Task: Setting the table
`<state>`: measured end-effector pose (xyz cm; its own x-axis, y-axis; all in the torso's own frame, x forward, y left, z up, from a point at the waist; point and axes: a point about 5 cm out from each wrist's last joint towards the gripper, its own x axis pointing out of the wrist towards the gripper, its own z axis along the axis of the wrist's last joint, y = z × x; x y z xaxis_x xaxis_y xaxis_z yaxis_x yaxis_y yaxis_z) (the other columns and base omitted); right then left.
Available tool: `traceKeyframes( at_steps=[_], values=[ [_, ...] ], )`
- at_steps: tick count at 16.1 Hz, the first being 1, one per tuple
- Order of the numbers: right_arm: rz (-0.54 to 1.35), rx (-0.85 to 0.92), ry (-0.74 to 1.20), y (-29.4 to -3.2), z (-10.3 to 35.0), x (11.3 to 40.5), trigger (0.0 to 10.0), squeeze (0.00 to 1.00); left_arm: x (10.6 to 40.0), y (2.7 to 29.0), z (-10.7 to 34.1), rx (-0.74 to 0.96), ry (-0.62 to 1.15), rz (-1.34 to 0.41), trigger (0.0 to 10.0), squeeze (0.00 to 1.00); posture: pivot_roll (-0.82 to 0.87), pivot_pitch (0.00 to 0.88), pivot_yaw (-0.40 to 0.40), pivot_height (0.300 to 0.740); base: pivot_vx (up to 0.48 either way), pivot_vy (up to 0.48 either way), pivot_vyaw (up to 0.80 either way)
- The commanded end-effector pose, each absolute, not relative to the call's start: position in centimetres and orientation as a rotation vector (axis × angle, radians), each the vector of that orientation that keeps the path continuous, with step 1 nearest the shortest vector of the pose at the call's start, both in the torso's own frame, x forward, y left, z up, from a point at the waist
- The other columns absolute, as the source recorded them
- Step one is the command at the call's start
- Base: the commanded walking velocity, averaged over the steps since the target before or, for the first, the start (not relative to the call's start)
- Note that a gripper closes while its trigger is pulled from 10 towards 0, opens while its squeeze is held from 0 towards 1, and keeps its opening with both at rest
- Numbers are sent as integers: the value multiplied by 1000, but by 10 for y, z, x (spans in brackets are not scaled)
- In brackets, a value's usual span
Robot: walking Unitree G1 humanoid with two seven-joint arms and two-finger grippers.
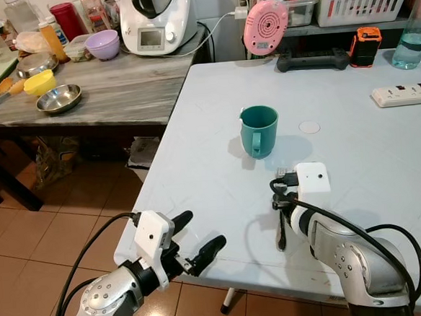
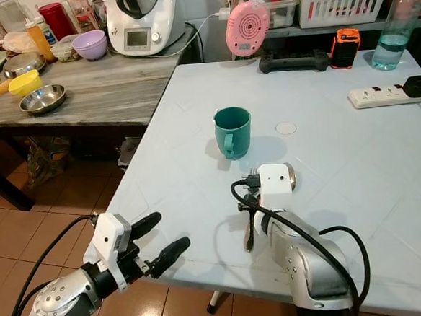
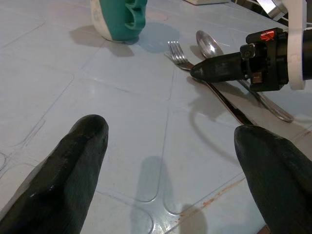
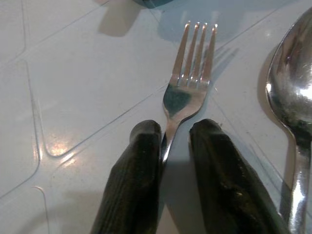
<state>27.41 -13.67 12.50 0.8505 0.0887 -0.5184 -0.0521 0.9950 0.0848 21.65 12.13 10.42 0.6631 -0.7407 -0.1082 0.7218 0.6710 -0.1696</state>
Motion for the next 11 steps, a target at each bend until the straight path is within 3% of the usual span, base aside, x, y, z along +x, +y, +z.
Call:
traceKeyframes(
  at_steps=[1, 7, 11],
  values=[
    [35, 60, 690, -144, 99, 265, 0, 0, 216, 124, 102, -107, 197, -838, 10000, 0, -265, 61, 101, 740, 0, 0, 0],
    [88, -23, 667, -145, 89, 281, 0, 0, 217, 124, 100, -100, 201, -835, 10000, 0, -262, 59, 101, 740, 0, 0, 0],
    [234, -70, 636, -117, 88, 296, 0, 0, 217, 125, 100, -85, 198, -821, 10000, 0, -248, 59, 96, 740, 0, 0, 0]
  ],
)
